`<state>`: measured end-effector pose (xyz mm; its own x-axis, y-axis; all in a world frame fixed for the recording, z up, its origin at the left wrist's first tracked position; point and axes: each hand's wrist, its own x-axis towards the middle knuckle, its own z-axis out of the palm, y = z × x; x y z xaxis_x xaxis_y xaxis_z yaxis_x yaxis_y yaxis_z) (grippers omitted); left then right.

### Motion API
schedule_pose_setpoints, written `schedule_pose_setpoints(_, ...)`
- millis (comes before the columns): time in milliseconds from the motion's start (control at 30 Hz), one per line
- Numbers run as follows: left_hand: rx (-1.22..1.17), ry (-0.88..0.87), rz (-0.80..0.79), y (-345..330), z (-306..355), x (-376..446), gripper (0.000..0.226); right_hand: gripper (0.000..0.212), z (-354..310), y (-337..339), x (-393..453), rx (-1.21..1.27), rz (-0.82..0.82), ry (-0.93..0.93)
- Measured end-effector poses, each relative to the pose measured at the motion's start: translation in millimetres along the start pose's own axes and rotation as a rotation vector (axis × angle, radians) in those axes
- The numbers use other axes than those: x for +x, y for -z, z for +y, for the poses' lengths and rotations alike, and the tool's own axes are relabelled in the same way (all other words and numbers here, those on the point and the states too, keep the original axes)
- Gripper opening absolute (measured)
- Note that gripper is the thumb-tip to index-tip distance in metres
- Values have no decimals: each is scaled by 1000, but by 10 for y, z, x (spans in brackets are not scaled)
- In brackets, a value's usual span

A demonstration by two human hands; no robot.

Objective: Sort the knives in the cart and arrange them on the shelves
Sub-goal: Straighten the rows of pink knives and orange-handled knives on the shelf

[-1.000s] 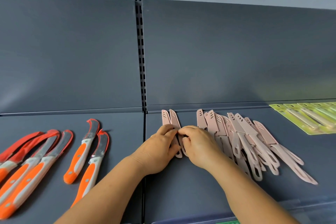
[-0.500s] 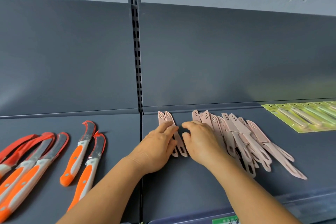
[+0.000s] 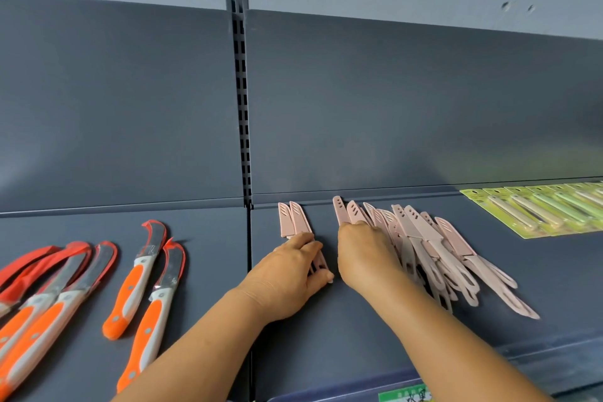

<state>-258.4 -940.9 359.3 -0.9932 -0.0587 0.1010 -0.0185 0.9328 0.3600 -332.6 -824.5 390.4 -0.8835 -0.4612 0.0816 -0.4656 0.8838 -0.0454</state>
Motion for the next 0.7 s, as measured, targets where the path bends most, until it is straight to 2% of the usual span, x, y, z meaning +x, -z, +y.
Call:
schedule_pose_setpoints(133,-7,-9,4,8,-5,1,57,31,15,29,31,113,39,-31)
schedule_pose_setpoints(333,-36,-9,-6,24,-16,8,50,30,-26,20,24,751,-54,-72)
schedule_pose_setpoints(400,-49,-7,-5,23,-21,11,49,32,-45,12,11,871,-90,-94)
schedule_pose_setpoints(533,-55,-3,4,14,-32,9,53,33,-23,-1,17,961,-135,-127)
schedule_pose_setpoints(700,-75,-39,41,4,-39,1,50,33,-49,-15,-8,819,-127,-98)
